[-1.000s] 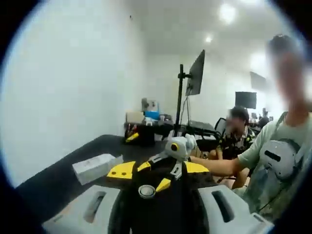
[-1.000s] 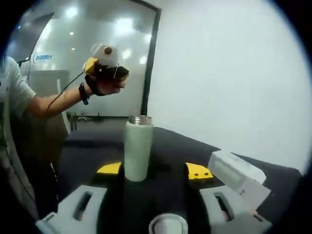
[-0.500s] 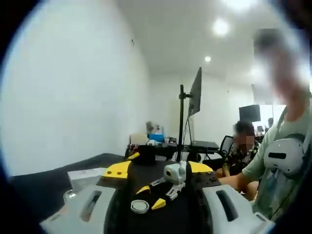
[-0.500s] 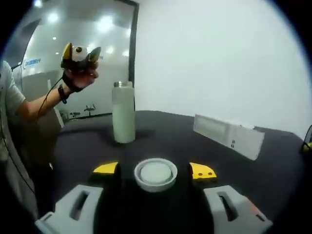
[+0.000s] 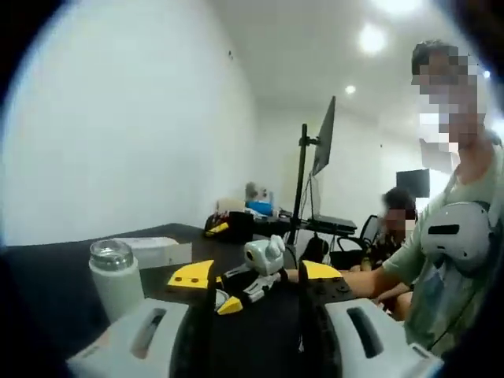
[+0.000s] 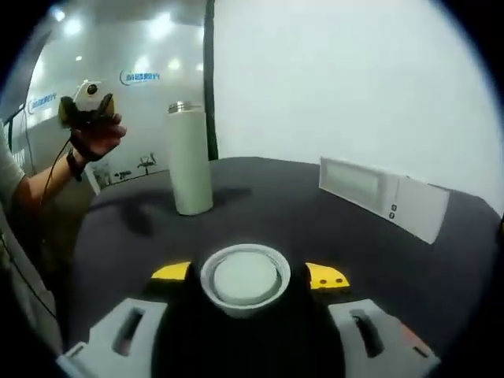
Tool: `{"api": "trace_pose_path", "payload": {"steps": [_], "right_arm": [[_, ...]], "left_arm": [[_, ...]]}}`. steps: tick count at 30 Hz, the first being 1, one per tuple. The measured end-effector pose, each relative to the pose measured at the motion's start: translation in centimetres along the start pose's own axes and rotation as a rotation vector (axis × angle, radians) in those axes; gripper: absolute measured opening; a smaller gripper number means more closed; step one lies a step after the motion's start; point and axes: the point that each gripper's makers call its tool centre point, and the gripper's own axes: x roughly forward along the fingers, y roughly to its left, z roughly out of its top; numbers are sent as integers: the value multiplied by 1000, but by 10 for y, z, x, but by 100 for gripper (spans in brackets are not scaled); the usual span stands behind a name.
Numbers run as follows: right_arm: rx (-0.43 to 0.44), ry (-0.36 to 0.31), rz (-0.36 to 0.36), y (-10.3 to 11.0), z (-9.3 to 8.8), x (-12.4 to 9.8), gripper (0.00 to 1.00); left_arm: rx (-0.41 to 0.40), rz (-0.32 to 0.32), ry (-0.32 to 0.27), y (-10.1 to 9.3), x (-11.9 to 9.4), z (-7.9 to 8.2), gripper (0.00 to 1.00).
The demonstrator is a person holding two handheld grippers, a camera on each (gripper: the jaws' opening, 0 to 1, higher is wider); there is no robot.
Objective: Assemble the cup parts correctly, then place the assembled cup into the box.
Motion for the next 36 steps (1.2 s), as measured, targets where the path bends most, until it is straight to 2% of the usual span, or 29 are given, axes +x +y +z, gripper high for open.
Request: {"api": "trace_pose_path", "payload": {"steps": [3, 8, 12, 16, 19, 23, 26, 32, 34, 36], "right_arm": [[0, 6, -14, -3, -2, 0, 42], [-55, -5, -26, -6, -2, 0, 41], [-105, -52, -25, -1, 7, -6, 40], [-165, -151, -44, 6, 36, -22, 40], [-254, -207, -78, 15, 68, -41, 40], [-379, -319, -78, 47, 121, -70, 41], [-487, -366, -98, 69, 149, -87, 41], [-624, -452, -108, 107, 190, -113, 41], [-684, -445, -133, 113, 195, -116, 41], [-729, -443, -143, 119, 200, -117, 41]], "left_arm": [[-18, 2, -1, 1, 1, -2, 39], [-67, 8, -1, 3, 7, -4, 37], [-154, 9, -4, 3, 13, -3, 37], [-208, 12, -14, 4, 17, 2, 43], [-257, 17, -28, 3, 20, 9, 48], [-310, 20, -39, 3, 28, 17, 51], [-352, 17, -59, 2, 35, 26, 51], [-387, -41, -72, -9, 51, 47, 46], [-413, -112, -96, -20, 56, 58, 42], [-430, -154, -92, -28, 60, 64, 42]]}}
